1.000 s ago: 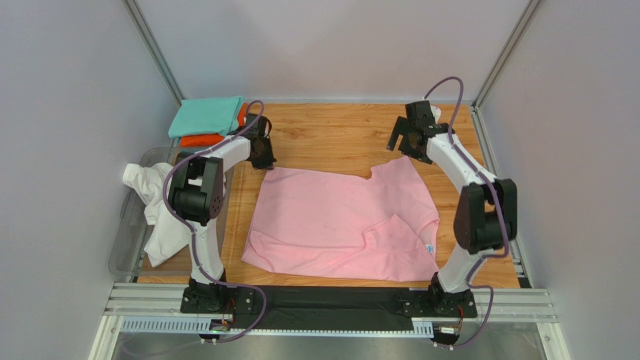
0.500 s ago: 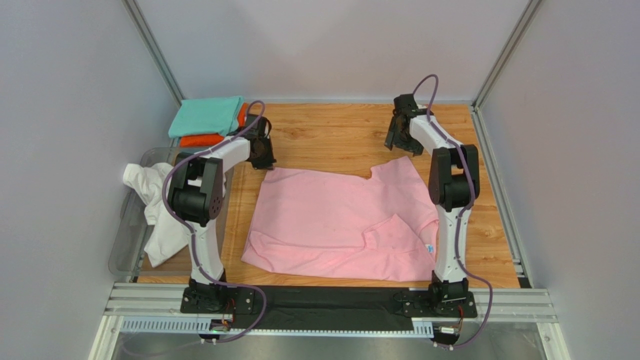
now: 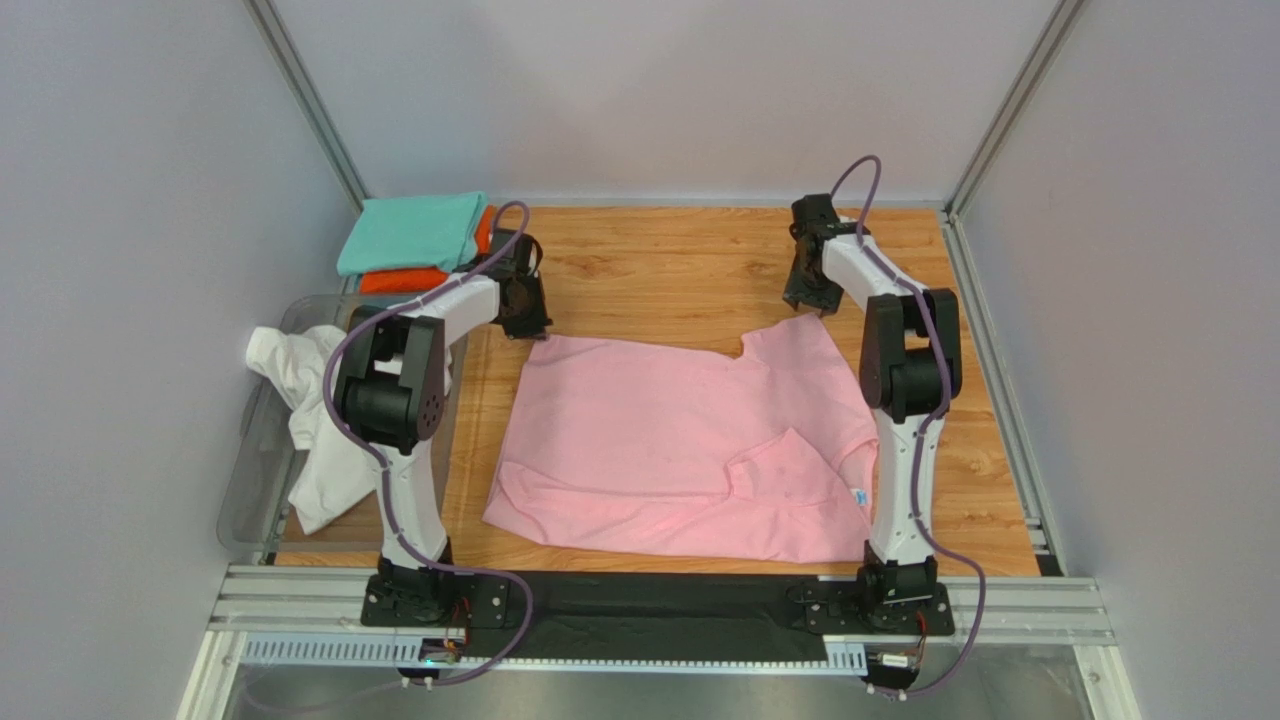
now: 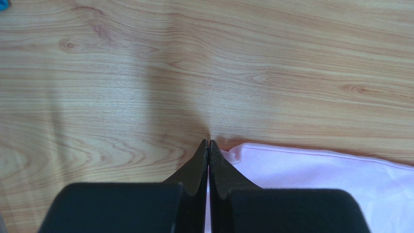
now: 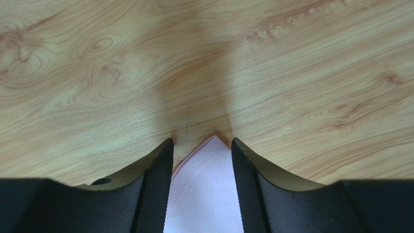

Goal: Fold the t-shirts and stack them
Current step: Fold the tshirt

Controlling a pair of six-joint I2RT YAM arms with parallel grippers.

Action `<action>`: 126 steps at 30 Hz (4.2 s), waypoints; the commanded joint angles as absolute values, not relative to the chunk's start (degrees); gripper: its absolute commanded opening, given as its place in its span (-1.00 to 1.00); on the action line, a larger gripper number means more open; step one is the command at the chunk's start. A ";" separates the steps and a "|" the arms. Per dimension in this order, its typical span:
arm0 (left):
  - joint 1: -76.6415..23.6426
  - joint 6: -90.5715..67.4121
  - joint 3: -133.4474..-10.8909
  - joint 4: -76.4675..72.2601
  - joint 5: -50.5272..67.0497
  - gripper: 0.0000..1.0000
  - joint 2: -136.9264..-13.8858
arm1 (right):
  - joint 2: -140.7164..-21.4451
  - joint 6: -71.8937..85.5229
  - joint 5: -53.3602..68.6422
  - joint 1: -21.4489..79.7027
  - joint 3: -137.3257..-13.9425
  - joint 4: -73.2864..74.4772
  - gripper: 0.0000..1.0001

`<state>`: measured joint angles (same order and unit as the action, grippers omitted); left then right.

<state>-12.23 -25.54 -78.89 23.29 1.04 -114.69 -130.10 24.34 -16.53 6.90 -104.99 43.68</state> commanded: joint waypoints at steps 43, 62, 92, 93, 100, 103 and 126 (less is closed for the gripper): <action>-11.95 -29.79 -49.58 14.42 4.05 -1.00 -81.66 | -79.57 26.28 -16.09 9.14 -59.60 40.17 -1.00; -11.95 -32.78 -34.81 16.17 3.87 -1.00 -60.13 | -59.15 28.12 -13.18 9.14 -49.04 48.34 -0.99; -11.95 -36.12 -24.61 19.07 5.98 -0.92 -49.13 | -46.05 38.05 -9.49 11.51 -42.36 60.03 -0.85; -11.95 -36.04 -24.78 19.25 6.32 -0.82 -49.22 | -46.14 38.58 -9.75 11.69 -42.54 61.16 -0.83; -11.95 -36.56 -26.02 21.71 6.86 -0.04 -47.38 | -43.42 41.48 -10.37 12.31 -42.28 64.33 -0.32; -11.95 -36.91 -26.45 22.76 7.21 0.35 -45.97 | -41.66 40.52 -9.06 12.39 -42.71 63.37 -0.02; -21.53 -34.28 -30.51 14.43 13.80 0.99 -58.35 | -66.42 30.24 9.84 15.12 -42.63 34.12 1.00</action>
<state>-21.30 -36.40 -31.90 19.90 10.63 -57.12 -63.51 32.25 8.21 14.20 -42.35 41.12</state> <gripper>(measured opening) 0.993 0.998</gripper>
